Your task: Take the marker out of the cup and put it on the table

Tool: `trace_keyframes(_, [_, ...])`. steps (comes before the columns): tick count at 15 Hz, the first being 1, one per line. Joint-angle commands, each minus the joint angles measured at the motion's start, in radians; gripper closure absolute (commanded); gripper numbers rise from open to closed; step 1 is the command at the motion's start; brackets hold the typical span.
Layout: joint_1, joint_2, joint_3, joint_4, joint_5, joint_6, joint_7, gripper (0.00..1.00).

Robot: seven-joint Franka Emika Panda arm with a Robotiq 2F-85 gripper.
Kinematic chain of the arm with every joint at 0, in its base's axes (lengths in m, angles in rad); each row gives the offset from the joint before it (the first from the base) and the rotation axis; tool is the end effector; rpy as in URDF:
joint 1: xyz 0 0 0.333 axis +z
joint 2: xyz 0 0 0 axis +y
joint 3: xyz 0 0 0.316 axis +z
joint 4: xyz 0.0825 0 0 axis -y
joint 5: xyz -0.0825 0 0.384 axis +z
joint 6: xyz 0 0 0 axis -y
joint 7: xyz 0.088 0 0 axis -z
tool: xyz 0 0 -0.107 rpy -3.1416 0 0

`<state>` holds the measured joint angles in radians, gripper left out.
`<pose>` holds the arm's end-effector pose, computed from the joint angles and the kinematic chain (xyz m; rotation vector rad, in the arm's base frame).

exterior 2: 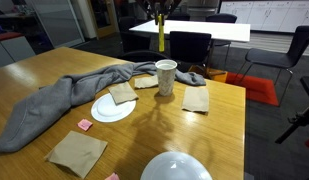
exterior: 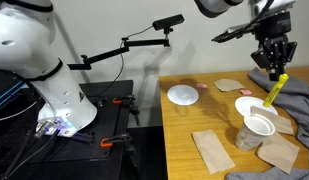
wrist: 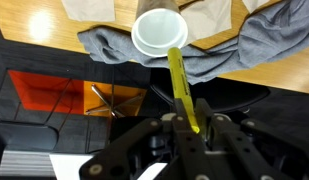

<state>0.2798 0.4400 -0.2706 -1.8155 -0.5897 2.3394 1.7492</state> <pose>0.6575 0.0118 0.3180 2.1993 -1.6879 0.6768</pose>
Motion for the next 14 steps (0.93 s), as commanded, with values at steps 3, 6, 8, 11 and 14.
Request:
trace_keyframes(3, [-0.046, -0.136, 0.112, -0.092, -0.054, -0.001, -0.131, 0.96])
trace_keyframes(6, [-0.072, -0.156, 0.17, -0.112, -0.023, 0.01, -0.266, 0.96])
trace_keyframes(8, [-0.092, -0.161, 0.204, -0.119, 0.014, 0.01, -0.376, 0.96])
trace_keyframes(11, [-0.11, -0.162, 0.237, -0.125, 0.09, -0.006, -0.548, 0.96])
trace_keyframes(14, [-0.123, -0.148, 0.254, -0.116, 0.177, -0.027, -0.72, 0.96])
